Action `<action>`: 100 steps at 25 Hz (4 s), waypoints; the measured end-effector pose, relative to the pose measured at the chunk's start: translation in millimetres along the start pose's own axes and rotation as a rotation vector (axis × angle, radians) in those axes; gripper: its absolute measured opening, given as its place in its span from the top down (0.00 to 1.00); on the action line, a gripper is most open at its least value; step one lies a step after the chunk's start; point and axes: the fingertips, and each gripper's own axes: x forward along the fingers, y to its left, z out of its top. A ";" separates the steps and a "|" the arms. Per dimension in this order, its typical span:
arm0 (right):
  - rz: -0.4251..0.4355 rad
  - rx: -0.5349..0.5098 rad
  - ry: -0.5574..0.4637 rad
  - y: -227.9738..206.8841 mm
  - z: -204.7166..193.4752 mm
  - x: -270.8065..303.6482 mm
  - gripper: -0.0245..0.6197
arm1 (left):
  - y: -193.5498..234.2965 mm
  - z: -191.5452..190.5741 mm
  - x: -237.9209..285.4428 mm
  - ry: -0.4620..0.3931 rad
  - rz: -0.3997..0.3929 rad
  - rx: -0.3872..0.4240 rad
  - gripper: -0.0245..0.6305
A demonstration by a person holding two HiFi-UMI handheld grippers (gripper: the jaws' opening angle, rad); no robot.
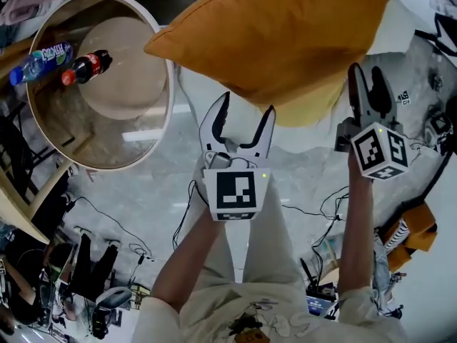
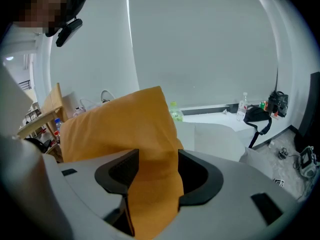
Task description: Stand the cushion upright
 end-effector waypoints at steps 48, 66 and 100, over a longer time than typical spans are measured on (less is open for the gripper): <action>0.341 -0.067 -0.021 89.3 112.5 -169.6 0.61 | -154.6 107.8 -152.3 -0.007 -0.133 0.199 0.66; 0.321 0.038 -0.057 61.9 179.3 -249.4 0.62 | -187.9 149.3 -225.7 -0.035 -0.083 0.230 0.66; 0.307 0.132 -0.147 67.7 177.5 -404.0 0.68 | -264.0 164.1 -333.5 -0.133 -0.111 0.175 0.68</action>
